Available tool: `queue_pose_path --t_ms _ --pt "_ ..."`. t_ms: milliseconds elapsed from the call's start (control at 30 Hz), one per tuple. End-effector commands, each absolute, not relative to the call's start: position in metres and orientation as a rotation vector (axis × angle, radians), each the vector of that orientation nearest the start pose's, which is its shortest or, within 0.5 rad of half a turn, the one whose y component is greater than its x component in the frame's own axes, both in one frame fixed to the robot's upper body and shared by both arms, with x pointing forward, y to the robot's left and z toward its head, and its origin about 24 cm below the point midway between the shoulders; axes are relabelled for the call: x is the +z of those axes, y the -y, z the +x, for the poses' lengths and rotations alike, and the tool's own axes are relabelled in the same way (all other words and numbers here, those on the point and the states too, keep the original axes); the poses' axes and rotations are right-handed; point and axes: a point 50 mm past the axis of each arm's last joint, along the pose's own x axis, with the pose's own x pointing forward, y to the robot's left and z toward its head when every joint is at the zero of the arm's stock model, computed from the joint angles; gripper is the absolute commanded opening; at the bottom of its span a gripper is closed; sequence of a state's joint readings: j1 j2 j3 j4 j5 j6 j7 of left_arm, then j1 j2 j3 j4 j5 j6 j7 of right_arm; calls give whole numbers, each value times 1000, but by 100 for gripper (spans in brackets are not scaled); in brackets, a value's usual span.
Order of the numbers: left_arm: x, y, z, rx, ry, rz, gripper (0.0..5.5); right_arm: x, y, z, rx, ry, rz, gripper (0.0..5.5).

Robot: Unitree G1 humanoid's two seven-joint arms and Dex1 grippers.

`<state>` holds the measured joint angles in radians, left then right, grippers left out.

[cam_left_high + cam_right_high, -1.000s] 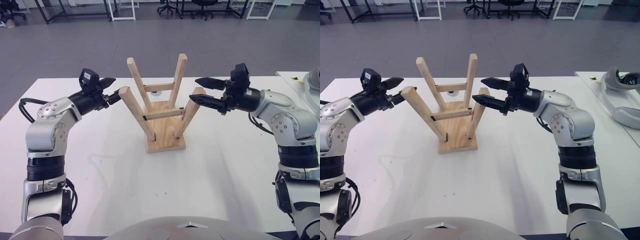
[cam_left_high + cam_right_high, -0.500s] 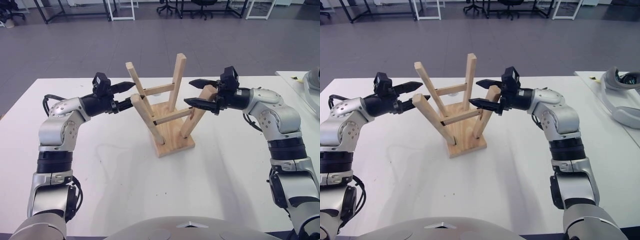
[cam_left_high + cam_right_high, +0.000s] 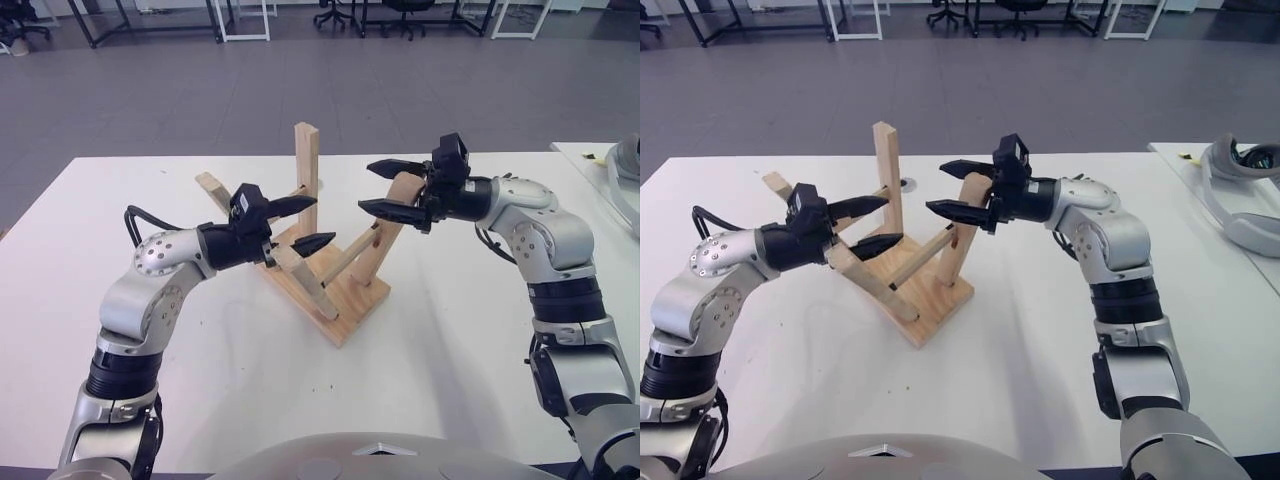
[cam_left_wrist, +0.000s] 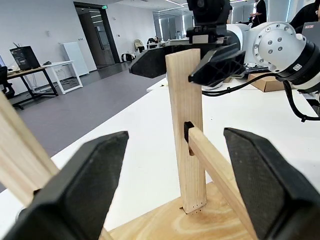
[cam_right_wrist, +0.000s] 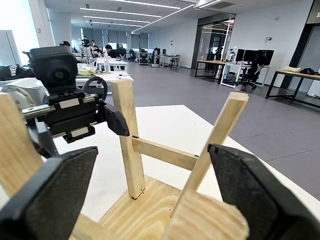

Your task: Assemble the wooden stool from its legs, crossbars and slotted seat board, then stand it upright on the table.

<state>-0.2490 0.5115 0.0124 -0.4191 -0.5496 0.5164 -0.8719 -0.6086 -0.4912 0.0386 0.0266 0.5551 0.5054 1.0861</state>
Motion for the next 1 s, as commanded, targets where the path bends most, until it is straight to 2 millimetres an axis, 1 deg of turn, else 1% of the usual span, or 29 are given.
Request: queue_pose_path --t_ms 33,67,133,200,233,267,333,433,467,533,600,667,733,767,800,833,900,933,967,1000 --pt "174 -164 250 -984 114 65 352 186 147 314 1175 82 -46 411" --pt "176 -173 252 -911 126 69 352 193 150 313 1124 117 -57 411" --pt "185 -188 251 -773 177 53 352 216 159 312 972 231 -68 411" --pt "191 -195 249 -664 208 44 352 234 164 310 847 296 -51 411" --pt "188 -194 249 -629 192 66 352 236 167 309 781 293 -61 411" --pt "185 -192 250 -615 173 78 352 236 169 308 743 283 -66 411" --pt "175 -180 257 -642 116 121 352 225 173 306 694 243 -48 411" --pt "169 -162 278 -760 12 128 352 205 182 306 628 195 -7 411" --pt "169 -160 282 -796 -15 127 352 201 183 306 614 191 -5 411" --pt "174 -158 287 -801 -38 133 352 204 177 302 638 213 -6 411" --pt "183 -158 280 -804 -33 168 352 216 164 295 727 246 -65 411" --pt "193 -161 269 -780 -2 209 352 241 144 288 881 300 -248 411" --pt "200 -169 261 -746 35 233 352 267 126 289 1020 354 -433 411" --pt "203 -171 257 -748 60 217 352 282 117 291 1103 380 -501 411" --pt "208 -172 253 -758 92 192 352 295 108 293 1223 387 -550 411" --pt "212 -172 248 -769 123 169 352 304 101 294 1363 356 -630 411" --pt "215 -174 244 -772 152 138 352 311 96 294 1590 246 -737 411" --pt "213 -175 244 -764 151 116 352 311 94 295 1694 172 -798 411" --pt "206 -177 247 -758 137 93 352 308 90 297 1768 82 -872 411" --pt "199 -177 251 -758 118 79 352 304 87 301 1805 -6 -951 411"
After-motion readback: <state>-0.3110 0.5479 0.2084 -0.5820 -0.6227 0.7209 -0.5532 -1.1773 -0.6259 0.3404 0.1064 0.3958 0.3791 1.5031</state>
